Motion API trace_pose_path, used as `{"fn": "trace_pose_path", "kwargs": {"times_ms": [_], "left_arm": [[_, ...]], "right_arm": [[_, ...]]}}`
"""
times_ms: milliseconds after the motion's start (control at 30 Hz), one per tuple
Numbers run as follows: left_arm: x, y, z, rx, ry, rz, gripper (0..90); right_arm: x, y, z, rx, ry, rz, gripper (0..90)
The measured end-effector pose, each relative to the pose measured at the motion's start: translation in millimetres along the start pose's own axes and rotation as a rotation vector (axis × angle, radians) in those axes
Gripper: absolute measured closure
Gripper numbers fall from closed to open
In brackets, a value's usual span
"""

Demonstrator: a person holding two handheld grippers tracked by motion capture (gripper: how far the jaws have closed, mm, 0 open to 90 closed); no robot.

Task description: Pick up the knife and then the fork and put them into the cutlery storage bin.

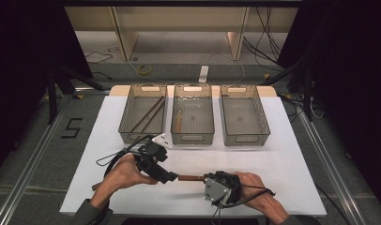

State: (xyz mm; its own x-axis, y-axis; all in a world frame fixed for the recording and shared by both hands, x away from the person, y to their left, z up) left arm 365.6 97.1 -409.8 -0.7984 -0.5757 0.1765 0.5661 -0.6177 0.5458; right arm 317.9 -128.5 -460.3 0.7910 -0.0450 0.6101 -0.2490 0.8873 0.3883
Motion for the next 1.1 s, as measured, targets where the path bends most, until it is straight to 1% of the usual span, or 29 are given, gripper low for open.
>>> {"fn": "trace_pose_path", "kwargs": {"times_ms": [33, 67, 100, 167, 233, 300, 333, 367, 433, 533, 600, 667, 767, 800, 867, 967, 1000, 1100], "left_arm": [[-2.3, -3.0, 0.7, 0.007, 0.011, 0.006, 20.0], [-4.3, -6.2, 0.9, 0.017, 0.018, 0.026, 19.6], [-6.8, -9.5, 1.0, 0.022, 0.025, 0.037, 19.4], [-12.0, -15.4, 1.3, 0.045, 0.041, 0.049, 18.7], [-17.3, -20.5, 1.2, 0.070, 0.043, 0.076, 18.6], [-22.7, -24.8, 1.6, 0.088, 0.067, 0.091, 18.4], [-24.9, -26.9, 1.4, 0.096, 0.076, 0.102, 18.3], [-27.7, -29.2, 1.2, 0.095, 0.086, 0.105, 18.3], [-34.1, -33.9, 0.8, 0.091, 0.120, 0.113, 18.1], [-42.3, -40.5, 2.1, 0.104, 0.134, 0.147, 18.1], [-47.2, -45.4, 3.3, 0.099, 0.155, 0.151, 17.7], [-50.6, -50.0, 4.3, 0.102, 0.169, 0.161, 17.4], [-55.5, -55.7, 7.5, 0.103, 0.187, 0.168, 17.3], [-56.6, -57.1, 8.2, 0.109, 0.189, 0.179, 17.3], [-59.1, -60.0, 10.5, 0.120, 0.190, 0.188, 17.1], [-62.1, -64.5, 14.0, 0.134, 0.201, 0.194, 17.0], [-62.2, -65.7, 14.6, 0.153, 0.205, 0.203, 16.9], [-64.2, -69.7, 17.9, 0.171, 0.212, 0.211, 16.9]], "right_arm": [[4.2, -3.3, 1.4, -0.006, 0.004, -0.029, 78.2], [8.4, -6.7, 2.7, -0.008, 0.008, -0.062, 78.2], [12.6, -10.0, 3.9, -0.004, 0.008, -0.100, 78.2], [21.7, -16.5, 6.6, -0.002, 0.009, -0.164, 78.2], [30.5, -21.7, 8.8, 0.006, 0.008, -0.236, 78.2], [39.9, -26.8, 11.1, 0.014, 0.009, -0.304, 78.2], [44.9, -29.5, 11.8, 0.020, 0.010, -0.330, 78.2], [48.5, -31.3, 12.6, 0.023, 0.012, -0.371, 78.2], [57.0, -35.5, 14.5, 0.025, 0.021, -0.435, 78.2], [72.4, -41.7, 16.8, 0.037, 0.030, -0.527, 78.2], [84.3, -46.5, 17.6, 0.045, 0.036, -0.599, 78.2], [96.4, -51.8, 17.9, 0.050, 0.039, -0.659, 78.2], [113.5, -57.9, 19.6, 0.047, 0.037, -0.719, 78.1], [119.4, -59.4, 20.4, 0.047, 0.035, -0.738, 78.1], [131.3, -62.1, 22.0, 0.051, 0.034, -0.774, 78.1], [148.3, -67.1, 21.6, 0.046, 0.026, -0.821, 78.2], [153.2, -68.9, 20.6, 0.041, 0.021, -0.834, 78.1], [166.4, -74.9, 16.2, 0.034, 0.015, -0.878, 78.1]]}}
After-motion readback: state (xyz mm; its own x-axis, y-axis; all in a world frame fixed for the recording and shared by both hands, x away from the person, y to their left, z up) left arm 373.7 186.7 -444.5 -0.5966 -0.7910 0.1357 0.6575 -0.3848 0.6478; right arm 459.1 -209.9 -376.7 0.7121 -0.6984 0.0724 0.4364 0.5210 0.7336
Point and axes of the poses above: each handheld gripper's, and its own axes: z roughly backward along the jaws, y roughly out of its top, x roughly to its right, the point moved 3 cm from there along -z, roughly forward along the jaws, and after that the axes turned 4 degrees about z, right-handed, at the moved point
